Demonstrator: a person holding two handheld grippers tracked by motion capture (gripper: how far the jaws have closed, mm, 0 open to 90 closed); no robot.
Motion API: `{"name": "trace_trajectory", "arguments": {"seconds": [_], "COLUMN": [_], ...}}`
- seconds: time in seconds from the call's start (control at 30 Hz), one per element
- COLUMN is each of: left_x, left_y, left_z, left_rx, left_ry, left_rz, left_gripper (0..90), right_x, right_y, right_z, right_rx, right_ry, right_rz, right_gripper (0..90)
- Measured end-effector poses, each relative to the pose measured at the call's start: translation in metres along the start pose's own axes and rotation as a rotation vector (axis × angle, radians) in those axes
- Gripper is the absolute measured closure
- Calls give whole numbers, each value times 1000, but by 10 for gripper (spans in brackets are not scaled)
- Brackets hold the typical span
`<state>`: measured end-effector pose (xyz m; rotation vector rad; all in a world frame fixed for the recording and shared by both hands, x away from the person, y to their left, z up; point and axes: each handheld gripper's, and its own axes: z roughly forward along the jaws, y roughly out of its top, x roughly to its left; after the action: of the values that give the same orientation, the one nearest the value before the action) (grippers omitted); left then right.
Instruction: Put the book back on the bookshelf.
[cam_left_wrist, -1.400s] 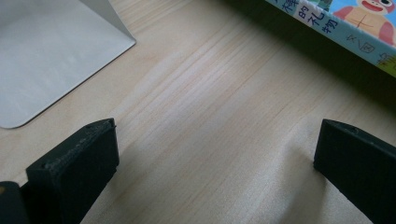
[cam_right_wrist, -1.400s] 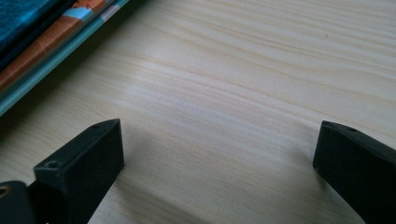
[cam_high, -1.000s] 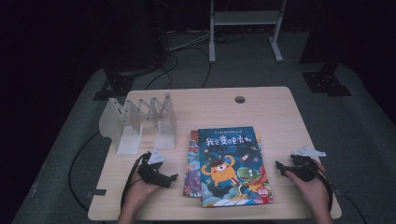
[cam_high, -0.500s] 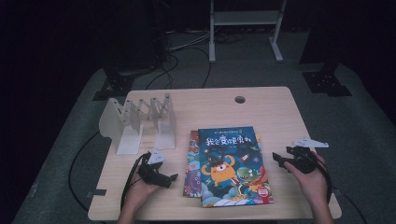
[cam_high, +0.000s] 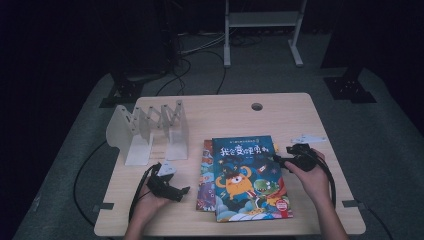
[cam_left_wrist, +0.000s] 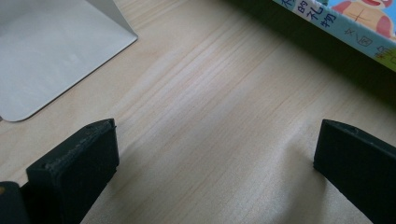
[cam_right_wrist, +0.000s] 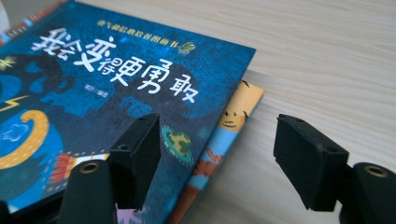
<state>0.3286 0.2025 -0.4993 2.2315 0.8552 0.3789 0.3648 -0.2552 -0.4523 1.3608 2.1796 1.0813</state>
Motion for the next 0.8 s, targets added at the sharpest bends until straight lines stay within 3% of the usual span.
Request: {"name": "trace_trajectory", "arguments": {"seconds": [0.4, 0.63, 0.77, 0.8], "left_x": [-2, -1, -2, -3], "left_y": [6, 10, 15, 17], "left_z": [-9, -15, -17, -17], "left_rx": [-21, -34, -37, -39], "left_ry": [-16, -16, -17, -17], "left_rz": [9, 14, 21, 26], "left_gripper": [0, 0, 0, 0], "right_x": [5, 5, 7, 8], "right_y": [14, 16, 19, 20], "right_z": [33, 40, 42, 44], "right_rx": [51, 53, 70, 66], "right_ry": [41, 87, 86, 109], "right_rz": [-10, 19, 4, -12], "right_gripper": [271, 250, 231, 233]}}
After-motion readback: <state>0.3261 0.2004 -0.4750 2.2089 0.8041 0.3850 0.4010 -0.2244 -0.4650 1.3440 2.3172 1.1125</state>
